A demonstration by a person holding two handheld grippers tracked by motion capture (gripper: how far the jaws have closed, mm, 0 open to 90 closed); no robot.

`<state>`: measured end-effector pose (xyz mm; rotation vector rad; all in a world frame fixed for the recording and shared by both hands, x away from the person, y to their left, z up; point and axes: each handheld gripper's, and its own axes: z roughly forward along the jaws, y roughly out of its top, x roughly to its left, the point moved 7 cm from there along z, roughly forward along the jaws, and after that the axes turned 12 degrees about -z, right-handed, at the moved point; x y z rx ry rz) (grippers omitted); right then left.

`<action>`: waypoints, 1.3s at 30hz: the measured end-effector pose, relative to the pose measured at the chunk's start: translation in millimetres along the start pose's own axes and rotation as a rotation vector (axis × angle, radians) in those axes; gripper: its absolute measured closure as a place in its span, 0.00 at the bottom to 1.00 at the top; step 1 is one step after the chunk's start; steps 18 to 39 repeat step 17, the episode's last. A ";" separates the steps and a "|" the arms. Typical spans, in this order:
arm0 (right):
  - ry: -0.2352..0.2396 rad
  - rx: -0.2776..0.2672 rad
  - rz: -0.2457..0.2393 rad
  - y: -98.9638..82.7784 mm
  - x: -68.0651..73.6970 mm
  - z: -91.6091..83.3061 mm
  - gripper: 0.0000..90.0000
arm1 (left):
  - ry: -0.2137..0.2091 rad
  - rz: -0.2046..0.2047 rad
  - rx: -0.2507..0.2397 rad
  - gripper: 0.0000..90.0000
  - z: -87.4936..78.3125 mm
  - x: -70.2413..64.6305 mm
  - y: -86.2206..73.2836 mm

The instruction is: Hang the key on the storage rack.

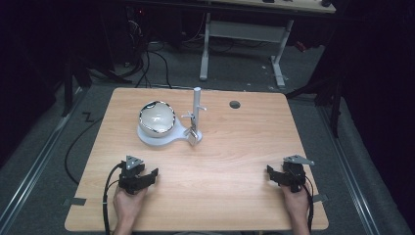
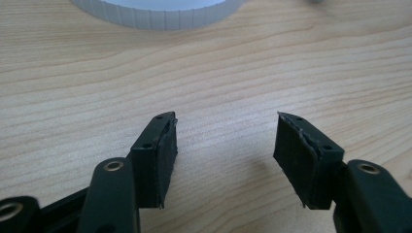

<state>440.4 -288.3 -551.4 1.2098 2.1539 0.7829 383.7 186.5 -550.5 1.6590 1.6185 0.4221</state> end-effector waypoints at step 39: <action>-0.001 0.000 0.002 -0.1 -0.2 0.0 0.30 | 0.064 0.078 -0.019 0.39 3.3 -5.2 -4.1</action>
